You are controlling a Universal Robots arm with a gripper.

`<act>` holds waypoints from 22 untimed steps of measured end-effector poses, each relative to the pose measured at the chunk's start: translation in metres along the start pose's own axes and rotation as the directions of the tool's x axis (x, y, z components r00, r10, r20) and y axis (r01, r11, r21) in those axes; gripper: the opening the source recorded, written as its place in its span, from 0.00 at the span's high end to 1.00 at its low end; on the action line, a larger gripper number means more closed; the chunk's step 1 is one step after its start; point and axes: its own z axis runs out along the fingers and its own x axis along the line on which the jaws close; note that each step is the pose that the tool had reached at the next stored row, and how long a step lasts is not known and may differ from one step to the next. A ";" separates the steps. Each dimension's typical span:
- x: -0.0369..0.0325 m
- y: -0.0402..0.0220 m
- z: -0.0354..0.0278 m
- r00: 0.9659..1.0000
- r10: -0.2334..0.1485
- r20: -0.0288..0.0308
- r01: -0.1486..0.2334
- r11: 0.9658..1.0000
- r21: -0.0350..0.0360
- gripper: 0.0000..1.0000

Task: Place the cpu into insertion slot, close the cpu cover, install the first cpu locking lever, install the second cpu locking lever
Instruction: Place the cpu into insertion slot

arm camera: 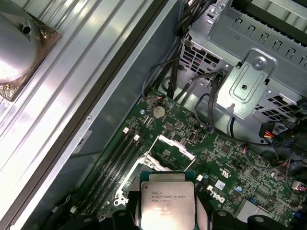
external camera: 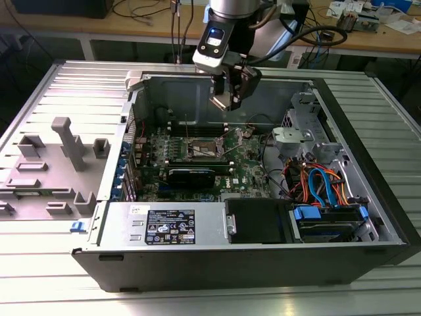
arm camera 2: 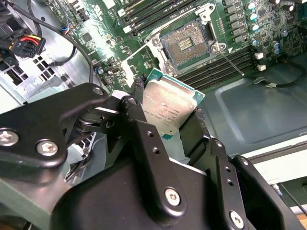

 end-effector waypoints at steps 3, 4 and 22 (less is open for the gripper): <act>0.0000 0.0000 0.0004 0.999 0.042 0.004 -0.042 0.999 -0.001 0.46; 0.0000 0.0000 0.0005 0.999 0.054 0.004 -0.054 0.999 -0.001 0.46; 0.0000 -0.0005 0.0046 0.962 0.272 0.016 -0.272 0.962 0.009 0.46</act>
